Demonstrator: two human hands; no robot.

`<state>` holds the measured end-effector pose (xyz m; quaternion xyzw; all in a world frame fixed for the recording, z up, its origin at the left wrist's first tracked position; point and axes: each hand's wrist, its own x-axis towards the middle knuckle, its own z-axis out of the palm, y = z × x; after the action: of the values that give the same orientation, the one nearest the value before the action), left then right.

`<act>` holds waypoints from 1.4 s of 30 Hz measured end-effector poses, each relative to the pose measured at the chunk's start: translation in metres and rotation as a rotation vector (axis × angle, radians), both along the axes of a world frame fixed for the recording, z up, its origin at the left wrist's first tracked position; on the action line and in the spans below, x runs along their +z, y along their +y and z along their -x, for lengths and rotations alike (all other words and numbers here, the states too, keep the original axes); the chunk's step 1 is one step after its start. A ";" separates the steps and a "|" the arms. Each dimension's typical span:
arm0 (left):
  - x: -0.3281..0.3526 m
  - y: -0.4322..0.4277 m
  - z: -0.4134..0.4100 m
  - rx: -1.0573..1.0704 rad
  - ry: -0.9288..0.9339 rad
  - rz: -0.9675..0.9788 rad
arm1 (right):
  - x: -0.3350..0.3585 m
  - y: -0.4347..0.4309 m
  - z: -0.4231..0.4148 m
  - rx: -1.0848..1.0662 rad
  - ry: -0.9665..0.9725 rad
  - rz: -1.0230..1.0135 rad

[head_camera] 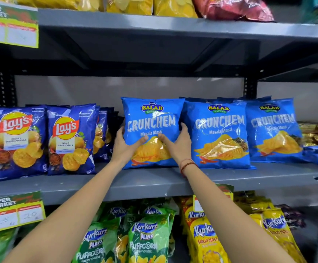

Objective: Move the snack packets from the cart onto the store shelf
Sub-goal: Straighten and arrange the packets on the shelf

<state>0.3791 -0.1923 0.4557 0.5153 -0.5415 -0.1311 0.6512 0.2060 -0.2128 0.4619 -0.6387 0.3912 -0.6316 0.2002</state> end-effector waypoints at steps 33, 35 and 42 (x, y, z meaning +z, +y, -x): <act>0.010 -0.046 0.191 -0.338 0.304 -0.329 | -0.002 -0.048 0.179 -0.283 -0.135 -0.010; 0.008 -0.047 0.193 -0.369 0.316 -0.257 | -0.001 -0.053 0.184 -0.252 -0.142 0.013; 0.007 -0.042 0.197 -0.405 0.331 -0.147 | -0.004 -0.061 0.187 -0.126 -0.112 -0.013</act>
<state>0.1820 -0.2341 0.4630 0.4142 -0.5085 -0.3801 0.6522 0.0191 -0.2735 0.4581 -0.5752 0.4230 -0.6750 0.1860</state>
